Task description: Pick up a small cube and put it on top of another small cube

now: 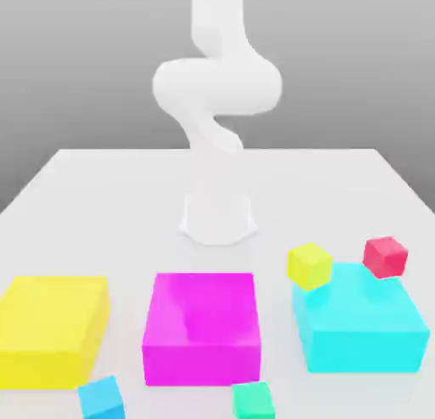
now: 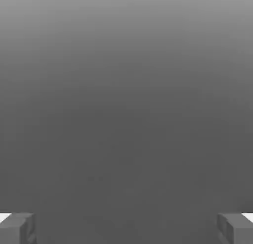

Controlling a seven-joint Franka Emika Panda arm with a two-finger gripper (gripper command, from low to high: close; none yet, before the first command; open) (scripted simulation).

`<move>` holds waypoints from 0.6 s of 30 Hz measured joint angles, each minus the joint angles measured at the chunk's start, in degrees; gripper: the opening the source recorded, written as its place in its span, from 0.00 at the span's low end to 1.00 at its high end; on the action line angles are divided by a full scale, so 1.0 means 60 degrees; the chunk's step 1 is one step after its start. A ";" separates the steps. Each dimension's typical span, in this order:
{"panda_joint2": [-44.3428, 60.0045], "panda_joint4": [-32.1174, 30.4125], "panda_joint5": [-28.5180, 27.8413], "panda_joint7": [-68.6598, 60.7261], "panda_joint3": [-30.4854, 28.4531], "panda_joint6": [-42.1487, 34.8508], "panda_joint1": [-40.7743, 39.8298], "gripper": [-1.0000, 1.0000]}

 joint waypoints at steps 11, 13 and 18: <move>0.3868 -0.0347 -0.0113 -0.0078 0.0216 0.1394 0.0103 0.50; 0.4560 -0.0410 -0.0139 -0.0091 0.0248 0.1646 0.0128 0.50; 0.6291 -0.0565 -0.0209 -0.0114 0.0336 0.2270 0.0197 0.50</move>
